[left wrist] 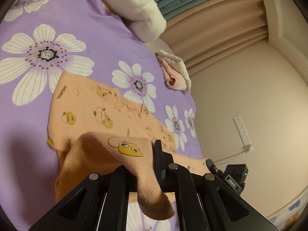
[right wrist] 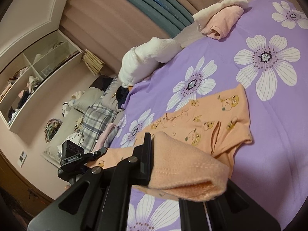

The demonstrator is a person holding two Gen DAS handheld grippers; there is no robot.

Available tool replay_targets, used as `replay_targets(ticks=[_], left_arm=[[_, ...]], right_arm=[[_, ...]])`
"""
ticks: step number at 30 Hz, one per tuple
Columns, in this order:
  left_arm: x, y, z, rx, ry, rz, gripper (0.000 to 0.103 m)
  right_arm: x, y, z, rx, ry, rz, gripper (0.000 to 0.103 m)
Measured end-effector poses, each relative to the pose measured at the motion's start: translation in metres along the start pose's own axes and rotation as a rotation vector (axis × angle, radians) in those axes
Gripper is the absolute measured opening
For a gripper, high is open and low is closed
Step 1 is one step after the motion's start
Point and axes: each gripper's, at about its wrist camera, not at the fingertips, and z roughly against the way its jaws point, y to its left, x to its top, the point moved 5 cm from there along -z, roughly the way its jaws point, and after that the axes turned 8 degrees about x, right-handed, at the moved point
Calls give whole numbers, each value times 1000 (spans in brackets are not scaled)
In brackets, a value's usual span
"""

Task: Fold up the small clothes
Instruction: 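Lower the hem onto the collar with both grippers, folding the shirt in half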

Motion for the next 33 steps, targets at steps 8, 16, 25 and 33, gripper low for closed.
replay_targets(ticks=[8, 16, 25, 33], left_arm=[[31, 10, -26, 23, 8, 16, 1], [57, 28, -61, 78, 45, 54, 1], [74, 51, -97, 145, 104, 105, 1], [79, 75, -117, 208, 159, 208, 1]], right_arm=[[26, -19, -25, -45, 7, -8, 7], [50, -52, -66, -111, 69, -52, 7], [59, -90, -98, -198, 133, -113, 8], [68, -115, -119, -209, 198, -222, 12]])
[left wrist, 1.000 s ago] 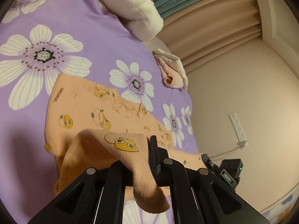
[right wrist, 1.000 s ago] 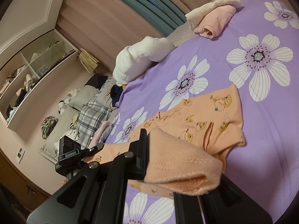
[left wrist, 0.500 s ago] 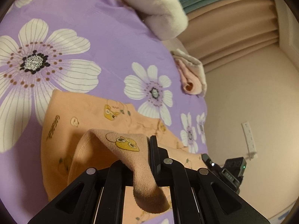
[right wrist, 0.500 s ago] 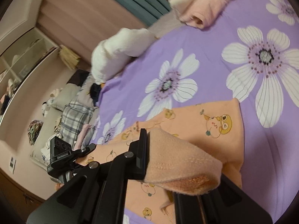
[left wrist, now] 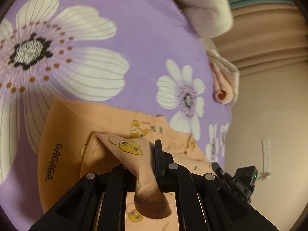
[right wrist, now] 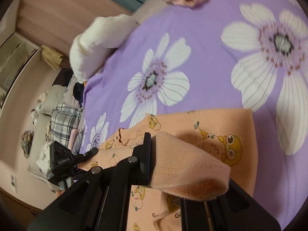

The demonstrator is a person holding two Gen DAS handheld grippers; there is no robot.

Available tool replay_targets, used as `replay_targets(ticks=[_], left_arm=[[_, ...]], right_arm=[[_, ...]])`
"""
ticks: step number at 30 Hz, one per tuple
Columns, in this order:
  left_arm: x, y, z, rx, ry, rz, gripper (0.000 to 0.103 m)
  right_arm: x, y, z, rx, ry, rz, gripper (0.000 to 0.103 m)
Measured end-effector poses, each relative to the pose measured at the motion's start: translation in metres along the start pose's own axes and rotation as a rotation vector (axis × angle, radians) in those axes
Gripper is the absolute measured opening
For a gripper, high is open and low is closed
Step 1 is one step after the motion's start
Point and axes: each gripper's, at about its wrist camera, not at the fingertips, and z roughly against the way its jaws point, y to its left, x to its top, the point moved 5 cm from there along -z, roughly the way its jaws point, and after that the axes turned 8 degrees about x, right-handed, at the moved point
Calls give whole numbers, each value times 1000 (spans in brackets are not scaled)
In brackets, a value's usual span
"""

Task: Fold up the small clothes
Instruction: 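Lower the hem onto the collar with both grippers, folding the shirt in half, then open both grippers and release the folded hem onto the shirt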

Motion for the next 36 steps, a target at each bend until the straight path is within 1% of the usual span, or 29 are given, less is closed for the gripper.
replay_targets(ticks=[1, 2, 3, 4, 5, 6, 7, 9, 11, 13, 15, 16, 18, 21, 23, 25, 27, 30, 31, 33, 34, 36], left_arm=[[1, 2, -3, 5, 16, 19, 1], [2, 4, -3, 0, 31, 39, 2], [4, 5, -3, -14, 47, 65, 9], [7, 6, -3, -41, 57, 97, 27], [11, 8, 0, -73, 52, 134, 40], [17, 9, 4, -95, 38, 163, 63], [22, 11, 9, -117, 17, 189, 73], [34, 12, 19, -148, -31, 217, 73], [44, 12, 23, -179, -72, 240, 73], [53, 16, 26, -209, -122, 278, 73], [60, 21, 29, -184, -150, 297, 73], [61, 23, 30, -167, -158, 299, 73], [59, 25, 35, -167, -172, 283, 73], [51, 28, 41, -119, -171, 252, 73], [41, 28, 46, -83, -162, 211, 73], [30, 22, 51, -41, -162, 139, 73], [14, 14, 57, 11, -164, 37, 73], [-15, -2, 61, 100, -152, -128, 73], [-25, -7, 62, 128, -150, -177, 73], [-45, -14, 64, 197, -155, -266, 73], [-54, -17, 65, 224, -163, -307, 73], [-74, -22, 66, 279, -178, -384, 73]], right_arm=[[1, -3, -3, -3, 10, -23, 12], [2, -7, -5, -10, 21, -43, 16], [2, -10, -6, -18, 30, -61, 27], [4, -16, -6, -27, 38, -102, 34], [6, -20, -6, -13, 41, -139, 43], [9, -22, -4, 22, 37, -176, 44], [12, -21, -3, 46, 33, -196, 44], [22, -20, 3, 88, 8, -212, 47], [29, -18, 9, 99, -28, -198, 52], [37, -17, 13, 113, -60, -183, 54], [43, -21, 16, 119, -83, -196, 54], [44, -25, 20, 97, -102, -206, 54], [41, -26, 28, 95, -113, -194, 54], [34, -24, 39, 76, -119, -151, 54], [26, -23, 50, 44, -127, -107, 54], [14, -19, 63, 36, -132, -59, 54], [4, -12, 73, 21, -135, -7, 54], [-20, 0, 86, -32, -126, 105, 52], [-33, 4, 91, -74, -121, 156, 51], [-52, 9, 98, -132, -113, 227, 43], [-61, 10, 100, -155, -109, 255, 41], [-77, 12, 102, -187, -97, 292, 33]])
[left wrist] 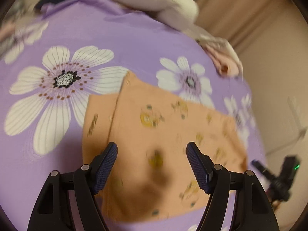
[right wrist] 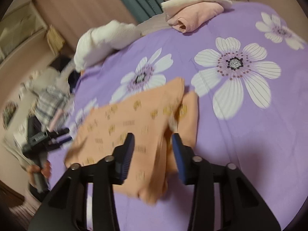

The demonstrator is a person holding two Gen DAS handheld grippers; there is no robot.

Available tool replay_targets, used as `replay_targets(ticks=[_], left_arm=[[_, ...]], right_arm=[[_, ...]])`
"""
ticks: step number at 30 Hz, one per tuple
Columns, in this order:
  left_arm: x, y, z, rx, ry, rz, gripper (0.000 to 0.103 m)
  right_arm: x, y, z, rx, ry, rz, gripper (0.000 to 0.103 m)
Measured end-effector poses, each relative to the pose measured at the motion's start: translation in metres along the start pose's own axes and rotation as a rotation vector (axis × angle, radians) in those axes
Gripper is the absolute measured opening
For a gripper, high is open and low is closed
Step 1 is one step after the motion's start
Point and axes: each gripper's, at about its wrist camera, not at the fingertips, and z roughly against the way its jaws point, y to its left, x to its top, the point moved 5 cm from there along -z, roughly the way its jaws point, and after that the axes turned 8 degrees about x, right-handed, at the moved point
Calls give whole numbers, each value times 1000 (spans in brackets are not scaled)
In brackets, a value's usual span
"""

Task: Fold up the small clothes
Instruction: 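Open both grippers and release the folded hem onto the shirt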

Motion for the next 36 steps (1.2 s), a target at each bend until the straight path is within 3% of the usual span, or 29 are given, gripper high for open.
replay_targets(ticks=[4, 14, 20, 25, 32, 34, 36], left_arm=[[-28, -16, 4, 45, -9, -101, 73], [-56, -23, -10, 114, 12, -158, 73], [-61, -21, -16, 131, 24, -167, 73], [-60, -16, -20, 129, 40, -155, 73], [-60, -14, -21, 130, 46, -158, 73], [-60, -14, -21, 127, 48, -154, 73], [-59, -14, -21, 127, 50, -154, 73]], right_arm=[[-34, 6, 3, -127, 31, 80, 26], [-64, 14, -1, -130, 48, 69, 23], [-69, 8, -14, -167, 78, 49, 16], [-66, 8, -4, -185, 44, 70, 9], [-53, 6, 9, -299, 115, 243, 3], [-53, -3, 7, -351, 160, 263, 1], [-57, -15, 6, -339, 199, 218, 2]])
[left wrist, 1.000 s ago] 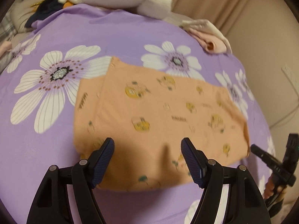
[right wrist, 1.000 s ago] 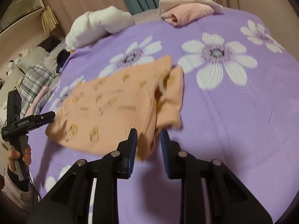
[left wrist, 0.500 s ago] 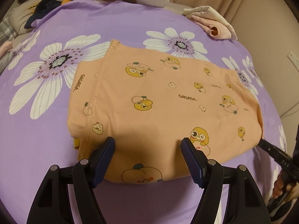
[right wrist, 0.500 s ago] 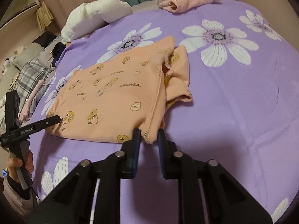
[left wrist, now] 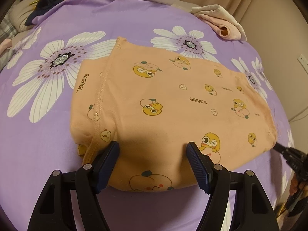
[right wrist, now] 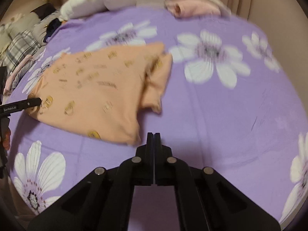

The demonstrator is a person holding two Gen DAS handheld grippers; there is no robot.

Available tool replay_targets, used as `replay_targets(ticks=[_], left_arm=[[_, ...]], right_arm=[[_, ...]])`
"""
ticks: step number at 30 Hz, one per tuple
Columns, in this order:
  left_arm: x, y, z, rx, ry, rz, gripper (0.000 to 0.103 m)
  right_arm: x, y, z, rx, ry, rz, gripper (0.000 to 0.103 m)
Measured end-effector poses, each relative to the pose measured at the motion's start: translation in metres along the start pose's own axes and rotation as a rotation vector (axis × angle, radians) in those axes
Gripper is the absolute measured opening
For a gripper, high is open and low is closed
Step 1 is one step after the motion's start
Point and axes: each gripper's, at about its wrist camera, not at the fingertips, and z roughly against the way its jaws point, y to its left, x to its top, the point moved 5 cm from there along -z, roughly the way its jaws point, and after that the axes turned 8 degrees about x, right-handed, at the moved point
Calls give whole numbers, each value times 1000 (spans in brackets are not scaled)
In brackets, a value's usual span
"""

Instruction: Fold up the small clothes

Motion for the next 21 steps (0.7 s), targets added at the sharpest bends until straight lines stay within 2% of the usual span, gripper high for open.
replay_targets(ticks=[3, 7, 10, 12, 16, 19, 21], left_arm=[[0, 0, 0, 6, 1, -6, 73], [0, -1, -1, 15, 3, -9, 73], [0, -1, -1, 17, 2, -11, 73], [0, -1, -1, 18, 1, -12, 73], [0, -1, -1, 13, 2, -13, 73], [0, 0, -1, 6, 1, -16, 73], [0, 0, -2, 4, -2, -21, 73]], right_arm=[[-7, -8, 5, 3, -23, -30, 5], [4, -5, 27, 107, -144, -91, 6], [15, 10, 27, 201, -173, -94, 9], [21, 23, 18, 247, -170, -95, 16], [28, 32, -4, 284, -148, -120, 17], [24, 28, -16, 272, -118, -162, 17], [19, 19, -23, 244, -96, -192, 13]])
